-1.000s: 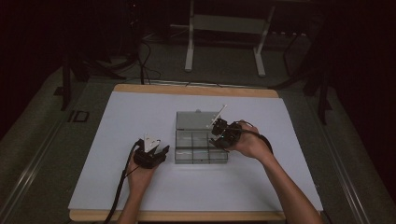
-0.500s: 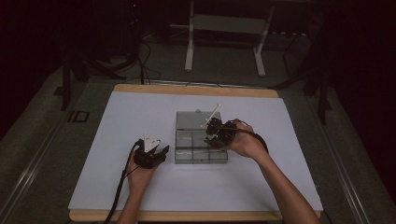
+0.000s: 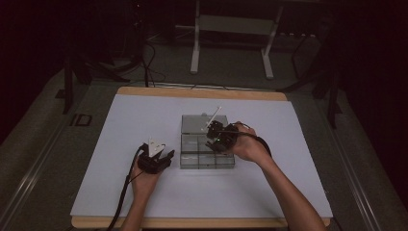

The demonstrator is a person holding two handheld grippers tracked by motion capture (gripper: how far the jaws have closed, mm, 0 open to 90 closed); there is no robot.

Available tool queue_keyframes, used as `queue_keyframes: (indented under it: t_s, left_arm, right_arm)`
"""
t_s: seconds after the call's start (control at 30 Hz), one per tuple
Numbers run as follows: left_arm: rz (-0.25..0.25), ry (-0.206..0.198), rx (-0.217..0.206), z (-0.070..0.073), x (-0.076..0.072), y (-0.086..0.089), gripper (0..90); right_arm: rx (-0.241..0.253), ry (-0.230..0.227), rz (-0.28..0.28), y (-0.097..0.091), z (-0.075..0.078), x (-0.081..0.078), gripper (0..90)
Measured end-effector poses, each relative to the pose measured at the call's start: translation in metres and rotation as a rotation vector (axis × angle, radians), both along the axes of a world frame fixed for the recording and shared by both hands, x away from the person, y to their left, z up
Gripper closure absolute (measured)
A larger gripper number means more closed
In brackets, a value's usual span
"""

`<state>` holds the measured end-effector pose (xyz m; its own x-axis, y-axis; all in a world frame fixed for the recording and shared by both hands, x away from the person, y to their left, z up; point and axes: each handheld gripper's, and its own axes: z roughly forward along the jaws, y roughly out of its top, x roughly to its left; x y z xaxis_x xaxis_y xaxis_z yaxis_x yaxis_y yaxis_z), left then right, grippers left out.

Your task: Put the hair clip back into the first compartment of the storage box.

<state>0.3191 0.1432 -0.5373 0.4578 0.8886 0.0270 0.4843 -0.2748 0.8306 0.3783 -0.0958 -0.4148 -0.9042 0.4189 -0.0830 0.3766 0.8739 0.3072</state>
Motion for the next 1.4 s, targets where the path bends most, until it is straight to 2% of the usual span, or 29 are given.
queue_keyframes:
  t_s: [0.83, 1.4]
  left_arm:
    - [-0.002, -0.002, 0.002, 0.000, 0.000, 0.000, 54.4]
    - [-0.004, -0.003, 0.000, 0.000, 0.000, 0.000, 54.4]
  right_arm:
    - [-0.002, 0.014, -0.005, 0.028, -0.004, 0.011, 82.9]
    - [-0.008, 0.020, -0.016, 0.039, -0.010, 0.021, 82.9]
